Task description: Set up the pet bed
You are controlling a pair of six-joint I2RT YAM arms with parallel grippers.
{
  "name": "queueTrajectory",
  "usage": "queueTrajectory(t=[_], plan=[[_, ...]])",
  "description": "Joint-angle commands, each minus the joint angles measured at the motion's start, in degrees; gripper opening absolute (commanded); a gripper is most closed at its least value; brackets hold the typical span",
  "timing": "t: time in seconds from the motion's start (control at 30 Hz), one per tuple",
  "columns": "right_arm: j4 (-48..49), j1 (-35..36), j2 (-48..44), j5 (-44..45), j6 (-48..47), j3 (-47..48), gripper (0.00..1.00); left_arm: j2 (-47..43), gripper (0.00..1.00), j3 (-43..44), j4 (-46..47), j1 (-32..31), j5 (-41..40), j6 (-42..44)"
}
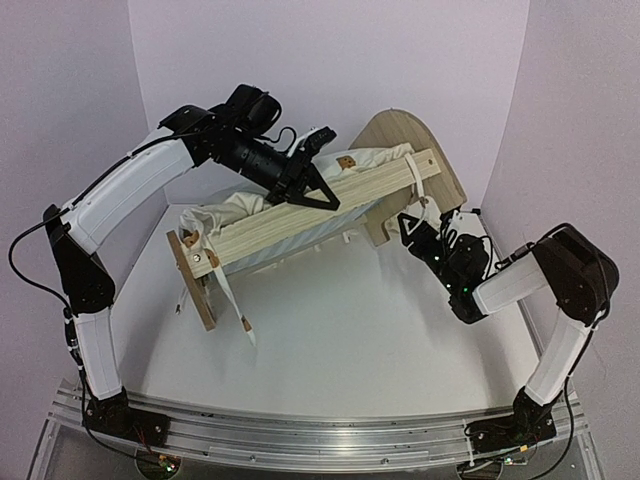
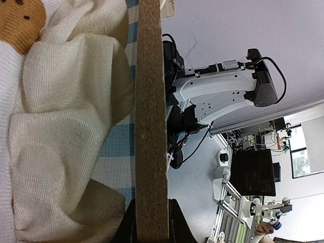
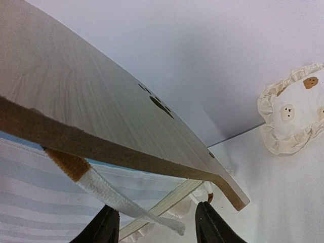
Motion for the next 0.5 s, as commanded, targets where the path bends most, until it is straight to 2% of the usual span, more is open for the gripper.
queueTrajectory(t=[0.0,0.07,0.17,0.3,0.47], plan=[[7.1,0.2,2.5,2.8,1.4,5.1,0.33,-10.1,0.0,4.3,25.8,-1.8,12.5,8.8],[7.1,0.2,3.1,3.0,1.7,5.8,0.2,-10.3,0.0,4.2,25.6,-1.8,12.5,9.0],[7.1,0.3,4.3,2.5,2.5,6.1,0.08,-10.5,0.0,4.2,25.3,-1.8,12.2,9.3],[7.1,0.2,5.1,3.0,4.4,5.0,0.01,-10.6,0.0,4.2,24.4,-1.8,11.5,10.4],[6.8,0.2,3.5,4.5,6.4,0.1,0.0,-10.9,0.0,3.0,22.3,-1.7,8.3,14.4]])
